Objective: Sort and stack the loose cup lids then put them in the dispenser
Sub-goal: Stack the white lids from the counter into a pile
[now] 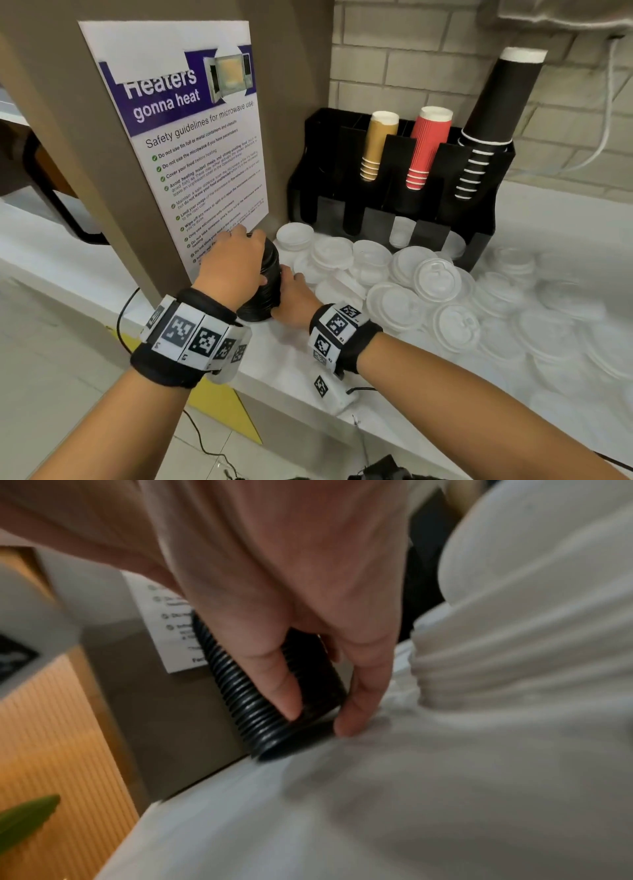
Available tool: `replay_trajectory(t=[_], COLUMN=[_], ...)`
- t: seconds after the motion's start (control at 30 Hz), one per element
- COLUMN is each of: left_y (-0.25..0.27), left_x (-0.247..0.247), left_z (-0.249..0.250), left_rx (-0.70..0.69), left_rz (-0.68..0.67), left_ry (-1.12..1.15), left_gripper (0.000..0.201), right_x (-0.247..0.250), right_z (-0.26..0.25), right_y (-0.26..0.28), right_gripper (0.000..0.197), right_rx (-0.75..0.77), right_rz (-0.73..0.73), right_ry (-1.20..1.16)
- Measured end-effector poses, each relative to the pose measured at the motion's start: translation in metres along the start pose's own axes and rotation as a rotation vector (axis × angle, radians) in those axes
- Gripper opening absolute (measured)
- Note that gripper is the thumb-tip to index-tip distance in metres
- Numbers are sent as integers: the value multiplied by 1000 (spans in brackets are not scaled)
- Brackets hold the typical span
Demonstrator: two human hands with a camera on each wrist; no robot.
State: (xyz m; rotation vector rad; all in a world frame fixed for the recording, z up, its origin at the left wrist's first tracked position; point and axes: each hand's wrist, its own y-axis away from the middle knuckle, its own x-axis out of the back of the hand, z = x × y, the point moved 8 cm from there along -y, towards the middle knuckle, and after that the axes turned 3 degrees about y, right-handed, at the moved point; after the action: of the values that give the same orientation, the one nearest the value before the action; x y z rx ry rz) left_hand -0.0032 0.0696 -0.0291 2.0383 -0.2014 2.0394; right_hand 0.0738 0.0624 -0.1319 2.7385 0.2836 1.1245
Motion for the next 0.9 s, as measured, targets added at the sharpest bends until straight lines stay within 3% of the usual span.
replay_trajectory(t=[0.13,0.47,0.57,0.7,0.83,0.9], left_y=[-2,-7,-4,0,-4,-12], left_x=[2,3,20,47,51,42], left_z=[0,-1,8,29,53,58], left_rx=[-23,-58,-192,-400,-512,-502], left_rz=[44,93,176,199,155,143], left_ry=[61,171,406,905,1290,1422], left_gripper=[58,55,51,34,24,17], right_x=[8,13,44,130,221,249], right_z=[3,6,6,10,34,51], right_y=[2,5,11,8,-15,-29], right_gripper=[67,62,57,11,5,17], right_rx=[-24,-82,-98,-108,-187,-280], right_rz=[28,-120,-151,21,223,261], right_ry=[41,-58,-83,-83,28,253])
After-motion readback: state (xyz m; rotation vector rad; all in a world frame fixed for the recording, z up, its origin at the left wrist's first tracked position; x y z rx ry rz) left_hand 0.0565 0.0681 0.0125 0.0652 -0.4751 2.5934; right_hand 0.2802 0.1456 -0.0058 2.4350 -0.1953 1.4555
